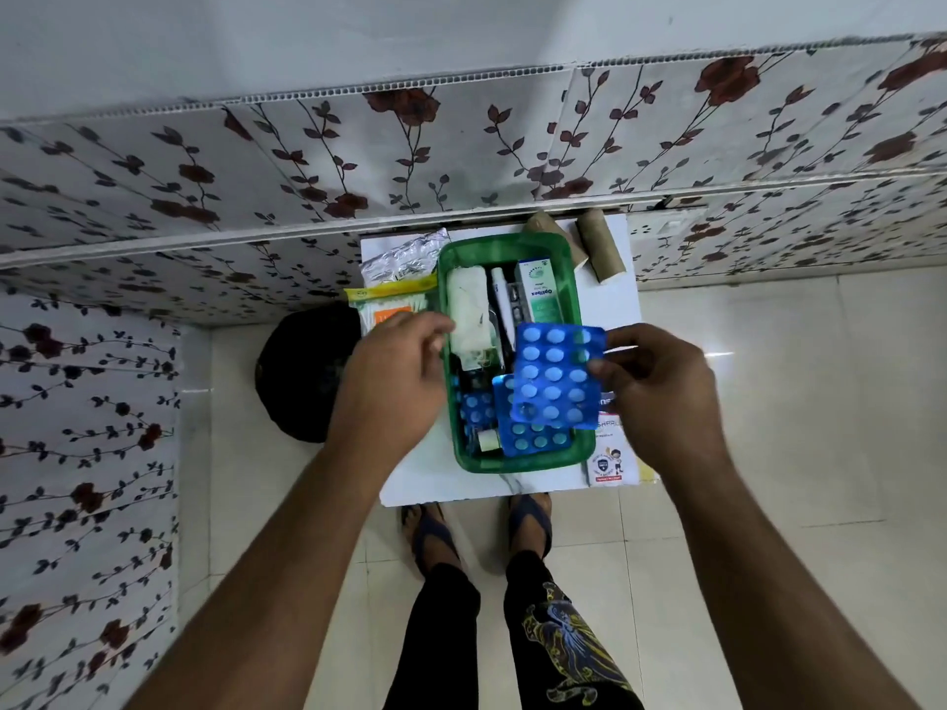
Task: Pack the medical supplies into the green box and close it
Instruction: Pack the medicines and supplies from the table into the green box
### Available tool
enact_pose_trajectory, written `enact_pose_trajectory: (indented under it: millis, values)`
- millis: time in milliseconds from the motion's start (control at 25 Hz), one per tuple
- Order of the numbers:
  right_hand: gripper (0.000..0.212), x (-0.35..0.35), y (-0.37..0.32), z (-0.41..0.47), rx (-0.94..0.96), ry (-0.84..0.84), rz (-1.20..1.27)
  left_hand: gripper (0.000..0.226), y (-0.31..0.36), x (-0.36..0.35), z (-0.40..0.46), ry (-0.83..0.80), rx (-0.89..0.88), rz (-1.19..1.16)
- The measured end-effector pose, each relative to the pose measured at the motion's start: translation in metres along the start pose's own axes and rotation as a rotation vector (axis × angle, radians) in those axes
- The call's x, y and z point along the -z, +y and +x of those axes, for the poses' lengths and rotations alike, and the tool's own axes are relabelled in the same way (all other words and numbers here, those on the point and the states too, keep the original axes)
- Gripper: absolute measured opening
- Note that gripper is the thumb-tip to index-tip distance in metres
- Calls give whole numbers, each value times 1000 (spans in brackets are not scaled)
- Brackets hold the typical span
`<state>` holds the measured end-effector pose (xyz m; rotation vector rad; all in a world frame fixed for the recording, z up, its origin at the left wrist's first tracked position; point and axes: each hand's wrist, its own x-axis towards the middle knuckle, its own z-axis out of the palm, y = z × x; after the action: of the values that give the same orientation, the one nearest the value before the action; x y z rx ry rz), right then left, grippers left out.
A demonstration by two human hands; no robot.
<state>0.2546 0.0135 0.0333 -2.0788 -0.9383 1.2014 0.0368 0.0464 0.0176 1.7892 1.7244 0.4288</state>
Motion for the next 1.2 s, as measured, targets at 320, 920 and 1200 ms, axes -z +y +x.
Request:
enact_pose_trajectory:
  millis: [320, 920, 1200]
  values:
    - [37, -67, 4, -5, 189, -129, -651, 21, -64, 1, -23, 11, 264, -130]
    - [35, -57, -9, -9, 357, -65, -768, 27, -76, 4, -15, 56, 247, -160]
    - [38, -12, -17, 107, 224, 260, -570, 108, -86, 3, 41, -236, 40, 451]
